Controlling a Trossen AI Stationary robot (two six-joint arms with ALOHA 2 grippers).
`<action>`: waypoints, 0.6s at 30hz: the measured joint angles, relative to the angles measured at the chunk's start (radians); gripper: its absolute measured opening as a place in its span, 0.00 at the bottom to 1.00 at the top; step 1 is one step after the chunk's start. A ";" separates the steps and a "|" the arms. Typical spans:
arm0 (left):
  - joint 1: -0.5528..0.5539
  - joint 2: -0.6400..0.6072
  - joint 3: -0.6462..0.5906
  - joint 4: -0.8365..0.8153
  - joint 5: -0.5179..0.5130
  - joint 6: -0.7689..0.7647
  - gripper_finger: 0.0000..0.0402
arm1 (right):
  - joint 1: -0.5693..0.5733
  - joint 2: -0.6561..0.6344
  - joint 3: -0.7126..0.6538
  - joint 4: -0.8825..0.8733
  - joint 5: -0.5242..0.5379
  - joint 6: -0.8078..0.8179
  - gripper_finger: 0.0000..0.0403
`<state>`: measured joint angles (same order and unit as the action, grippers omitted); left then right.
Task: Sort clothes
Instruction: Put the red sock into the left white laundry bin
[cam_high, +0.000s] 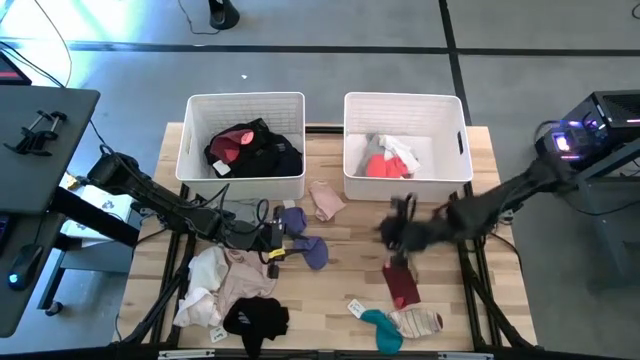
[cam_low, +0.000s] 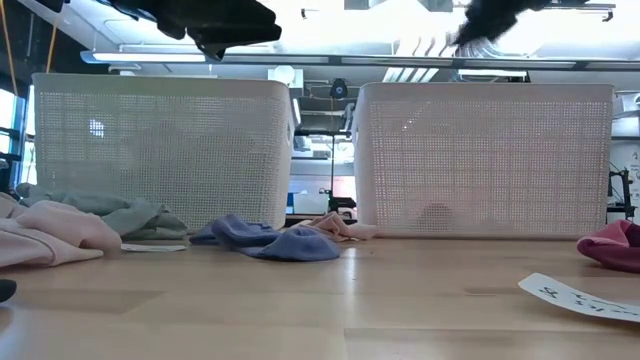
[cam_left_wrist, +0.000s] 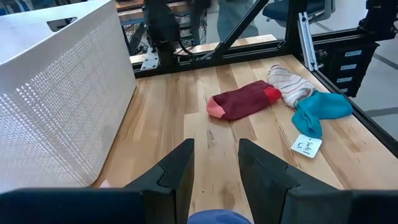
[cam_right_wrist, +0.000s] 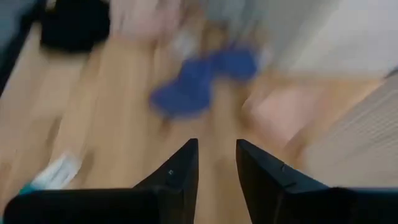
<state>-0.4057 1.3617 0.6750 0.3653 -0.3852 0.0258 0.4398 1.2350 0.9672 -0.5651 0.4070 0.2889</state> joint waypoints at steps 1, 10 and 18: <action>0.000 0.000 0.000 0.000 0.000 -0.007 0.28 | 0.030 0.046 0.000 -0.031 -0.009 0.073 0.23; 0.001 0.000 0.000 0.009 -0.006 0.020 0.28 | 0.171 0.371 -0.002 -0.256 -0.126 0.652 0.23; 0.001 0.000 0.000 0.034 -0.008 0.047 0.28 | 0.146 0.559 0.005 -0.210 -0.235 0.555 0.17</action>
<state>-0.4049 1.3617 0.6750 0.3991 -0.3927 0.0732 0.5855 1.7942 0.9726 -0.7747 0.1723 0.8440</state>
